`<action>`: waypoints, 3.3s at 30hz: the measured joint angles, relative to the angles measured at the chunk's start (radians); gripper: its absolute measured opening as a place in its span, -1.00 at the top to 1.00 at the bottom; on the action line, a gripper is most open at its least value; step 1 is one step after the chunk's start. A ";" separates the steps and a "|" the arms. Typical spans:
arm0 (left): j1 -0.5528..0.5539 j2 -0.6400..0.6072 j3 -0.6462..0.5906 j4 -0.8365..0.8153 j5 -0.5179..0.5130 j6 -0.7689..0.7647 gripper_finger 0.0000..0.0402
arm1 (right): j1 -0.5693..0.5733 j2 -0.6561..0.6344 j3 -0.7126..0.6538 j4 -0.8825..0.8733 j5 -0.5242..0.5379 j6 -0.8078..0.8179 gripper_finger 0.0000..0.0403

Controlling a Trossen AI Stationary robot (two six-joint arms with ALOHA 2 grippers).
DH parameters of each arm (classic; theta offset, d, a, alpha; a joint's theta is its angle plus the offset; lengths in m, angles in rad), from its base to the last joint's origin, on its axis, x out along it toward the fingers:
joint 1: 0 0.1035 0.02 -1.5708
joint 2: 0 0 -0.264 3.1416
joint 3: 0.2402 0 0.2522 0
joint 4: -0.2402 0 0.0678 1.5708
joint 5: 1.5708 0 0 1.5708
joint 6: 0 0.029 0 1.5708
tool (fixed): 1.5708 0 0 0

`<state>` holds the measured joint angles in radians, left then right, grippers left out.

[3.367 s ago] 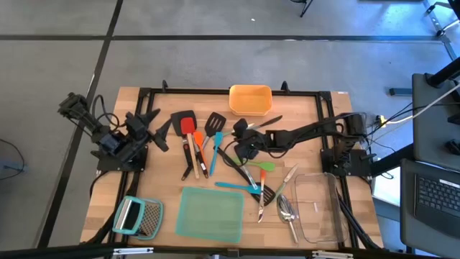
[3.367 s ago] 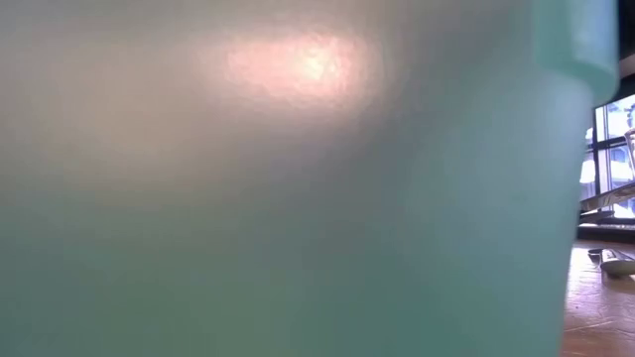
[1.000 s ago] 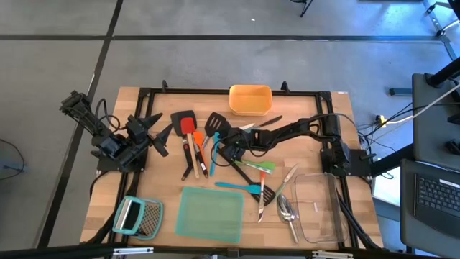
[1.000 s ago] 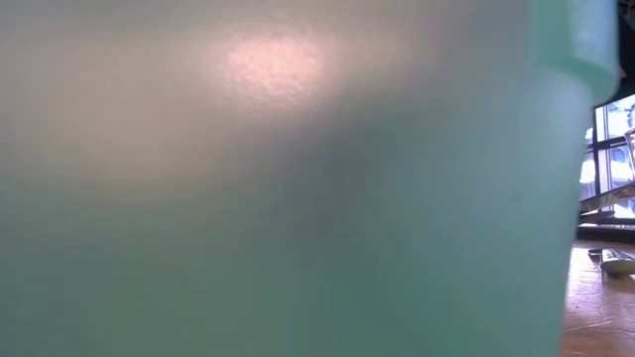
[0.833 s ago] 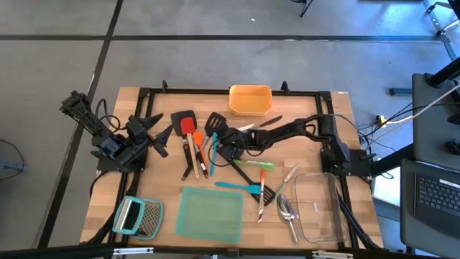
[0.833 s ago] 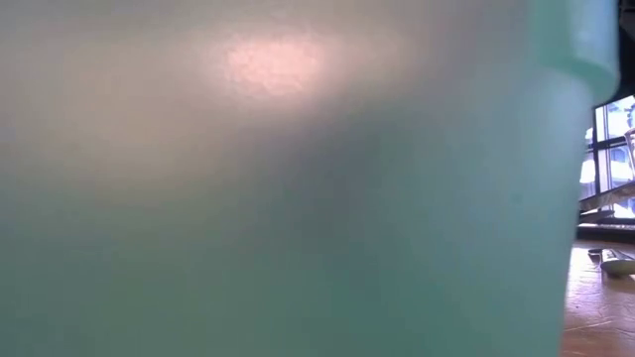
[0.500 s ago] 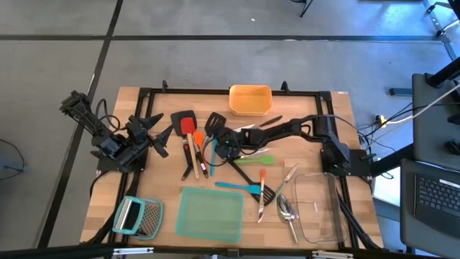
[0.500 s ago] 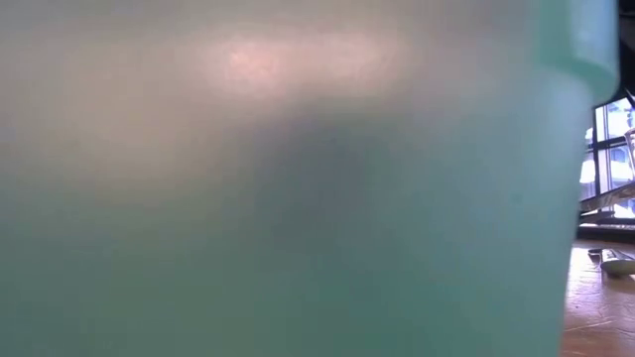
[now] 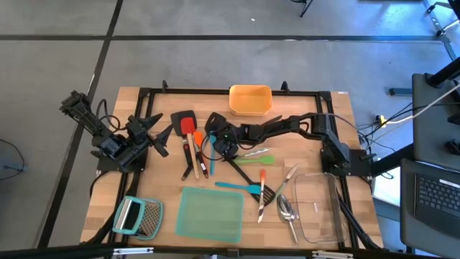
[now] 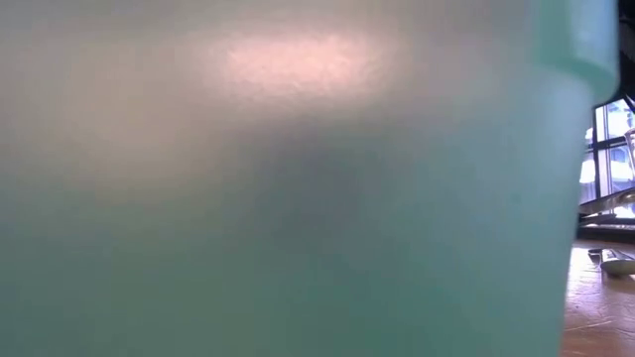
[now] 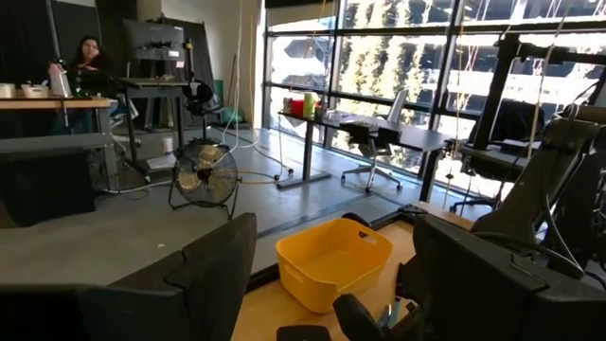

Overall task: Pick & Place Kitchen Items
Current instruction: Put the blue spatula into the blue bin

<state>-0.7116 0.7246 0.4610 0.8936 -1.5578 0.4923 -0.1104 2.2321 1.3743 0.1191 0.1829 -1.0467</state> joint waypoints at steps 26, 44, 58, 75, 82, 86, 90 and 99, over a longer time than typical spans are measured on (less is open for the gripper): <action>0.000 0.000 0.000 0.000 0.014 -0.009 -0.40 | 0.010 0.000 -0.003 -0.007 -0.022 0.069 0.82; 0.000 0.000 0.000 -0.001 0.014 -0.008 -0.40 | 0.032 -0.002 -0.002 -0.089 0.133 0.116 0.85; 0.000 0.000 0.000 -0.004 0.008 -0.008 -0.40 | 0.105 -0.002 -0.004 -0.102 0.388 0.183 0.86; 0.000 0.000 -0.001 -0.004 0.007 -0.008 -0.40 | 0.137 -0.150 -0.009 -0.265 0.401 0.450 0.86; 0.000 0.000 -0.001 -0.003 0.007 0.000 -0.40 | 0.166 -0.207 -0.007 -0.294 0.417 0.488 0.86; 0.000 0.000 -0.001 -0.003 0.007 0.000 -0.40 | 0.183 -0.244 -0.007 -0.334 0.427 0.525 0.86; 0.000 0.000 -0.001 -0.003 0.007 0.000 -0.40 | 0.217 -0.287 -0.006 -0.408 0.410 0.609 0.86; 0.000 0.000 -0.001 0.000 0.007 -0.016 -0.40 | 0.311 -0.393 -0.005 -0.554 0.236 0.824 0.86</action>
<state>-0.7116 0.7246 0.4603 0.8940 -1.5509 0.4762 0.2009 1.8391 1.3689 -0.4351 0.4188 -0.2224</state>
